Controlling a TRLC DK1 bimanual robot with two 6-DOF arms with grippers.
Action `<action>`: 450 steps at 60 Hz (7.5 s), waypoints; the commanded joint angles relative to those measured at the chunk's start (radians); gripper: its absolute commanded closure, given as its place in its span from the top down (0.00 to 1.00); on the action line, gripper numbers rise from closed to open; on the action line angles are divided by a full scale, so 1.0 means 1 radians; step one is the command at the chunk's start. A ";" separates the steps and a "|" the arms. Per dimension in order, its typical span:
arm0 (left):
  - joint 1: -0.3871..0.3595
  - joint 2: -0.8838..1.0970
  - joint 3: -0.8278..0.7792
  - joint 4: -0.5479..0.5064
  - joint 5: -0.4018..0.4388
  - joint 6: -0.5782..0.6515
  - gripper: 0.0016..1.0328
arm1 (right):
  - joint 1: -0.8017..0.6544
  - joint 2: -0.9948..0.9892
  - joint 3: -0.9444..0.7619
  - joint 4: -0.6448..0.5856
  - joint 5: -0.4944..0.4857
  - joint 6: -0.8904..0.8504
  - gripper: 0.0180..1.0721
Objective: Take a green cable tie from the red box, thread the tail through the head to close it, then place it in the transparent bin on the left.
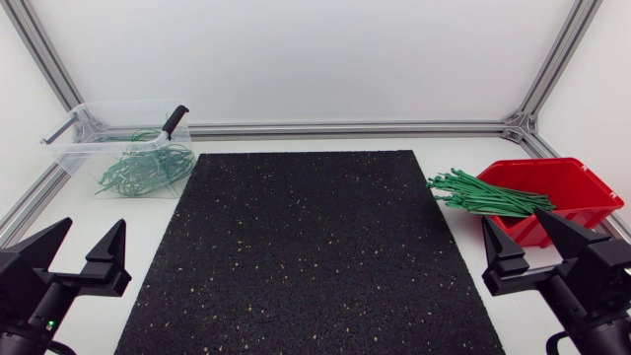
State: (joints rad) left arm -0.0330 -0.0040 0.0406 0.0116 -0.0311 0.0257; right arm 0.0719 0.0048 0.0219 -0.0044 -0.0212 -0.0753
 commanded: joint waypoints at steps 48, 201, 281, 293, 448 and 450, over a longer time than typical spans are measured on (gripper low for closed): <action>-0.001 -0.007 -0.042 -0.009 -0.003 -0.012 0.96 | -0.035 -0.009 0.064 0.049 0.012 -0.020 0.97; -0.001 -0.007 -0.041 -0.018 0.013 -0.012 0.96 | -0.305 1.439 0.918 -0.698 -0.132 -1.379 0.56; -0.008 -0.007 -0.039 -0.018 0.013 -0.012 0.96 | -0.248 1.529 0.883 -0.516 -0.088 -1.428 0.35; -0.010 -0.007 -0.041 -0.018 0.013 -0.012 0.96 | -0.247 1.520 0.874 -0.516 -0.086 -1.442 0.34; -0.011 -0.007 -0.041 -0.016 0.014 -0.012 0.96 | -0.204 1.278 0.918 -0.614 -0.054 -1.581 0.05; -0.013 -0.007 -0.041 -0.016 0.014 -0.012 0.96 | -0.210 1.264 0.938 -0.629 -0.066 -1.574 0.05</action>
State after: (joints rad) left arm -0.0418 -0.0040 0.0406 0.0086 -0.0223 0.0257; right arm -0.1318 1.3079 0.9020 -0.6037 -0.0673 -1.6688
